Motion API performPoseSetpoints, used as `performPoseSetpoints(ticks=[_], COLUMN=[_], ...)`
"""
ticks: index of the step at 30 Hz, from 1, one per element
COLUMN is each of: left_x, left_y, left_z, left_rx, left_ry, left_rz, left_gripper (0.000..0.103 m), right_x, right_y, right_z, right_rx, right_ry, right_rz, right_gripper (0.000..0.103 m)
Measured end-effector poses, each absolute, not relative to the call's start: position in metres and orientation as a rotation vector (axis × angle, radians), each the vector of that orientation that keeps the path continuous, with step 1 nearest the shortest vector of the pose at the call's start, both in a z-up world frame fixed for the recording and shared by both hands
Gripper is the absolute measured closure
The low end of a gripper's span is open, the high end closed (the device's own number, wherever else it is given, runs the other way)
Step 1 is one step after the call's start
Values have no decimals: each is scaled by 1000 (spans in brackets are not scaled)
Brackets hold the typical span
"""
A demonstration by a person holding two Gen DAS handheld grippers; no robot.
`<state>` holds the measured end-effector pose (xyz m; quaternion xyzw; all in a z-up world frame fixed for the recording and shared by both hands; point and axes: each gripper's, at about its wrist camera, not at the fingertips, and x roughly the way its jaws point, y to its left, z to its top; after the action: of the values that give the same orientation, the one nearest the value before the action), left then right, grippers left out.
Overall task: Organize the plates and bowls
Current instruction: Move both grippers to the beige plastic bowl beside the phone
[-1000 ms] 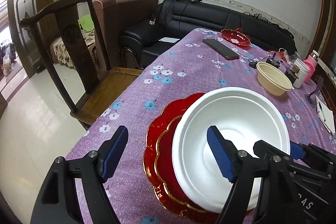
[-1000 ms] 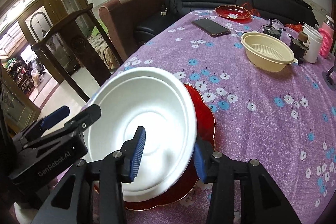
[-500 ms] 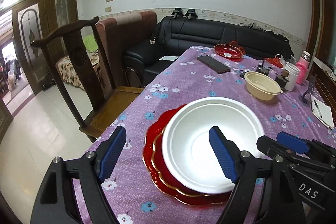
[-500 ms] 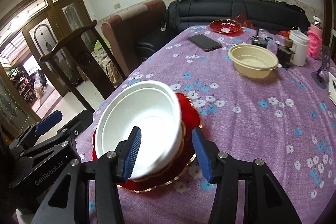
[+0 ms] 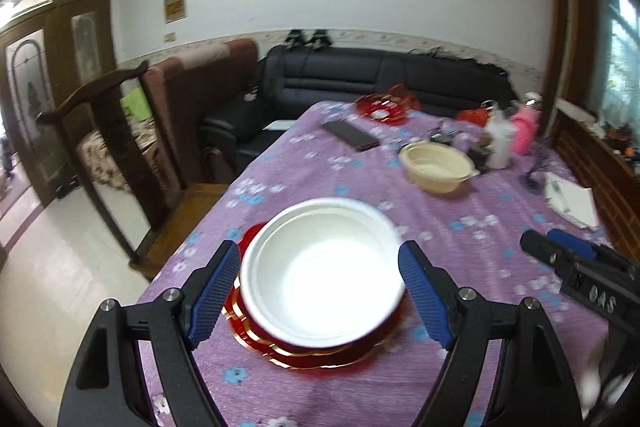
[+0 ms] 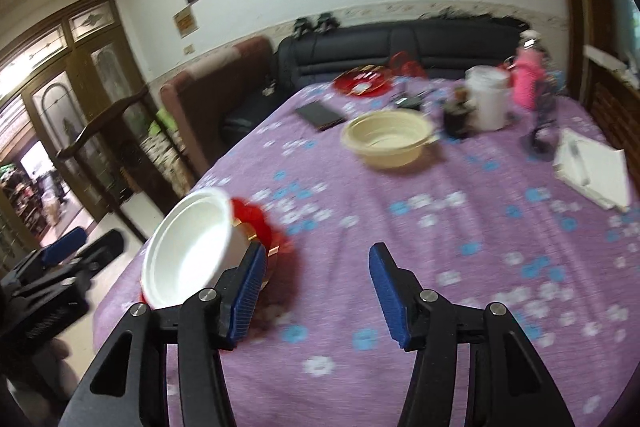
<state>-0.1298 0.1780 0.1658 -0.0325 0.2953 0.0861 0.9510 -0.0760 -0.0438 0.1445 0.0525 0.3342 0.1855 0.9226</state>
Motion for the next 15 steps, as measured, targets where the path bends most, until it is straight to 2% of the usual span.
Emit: performPoseSetpoints(ticks=[5,7,10,11,12,15], left_x=[-133,-131,-123,-119,-115,-101], left_y=[166,165,163,162,162,163], left_z=[230,260,294,306,314,325], left_rx=[-6,1,-5,-1,-2,-41], left_ry=[501,462,442,441,444,466], left_rz=[128,119,80,66,58,16], left_gripper=[22,16,15,15,14,9], right_x=[-71,-69,-65,-63,-59,-50], right_y=[-106,-125,-150,-154,-159,-170], right_z=[212,241,286,298,307,316], right_rx=[104,101,102,98,98,130], right_ry=[569,528,462,455,453,470], right_rz=[265,224,158,148,140,138], right_gripper=[45,39,37,33,27,25])
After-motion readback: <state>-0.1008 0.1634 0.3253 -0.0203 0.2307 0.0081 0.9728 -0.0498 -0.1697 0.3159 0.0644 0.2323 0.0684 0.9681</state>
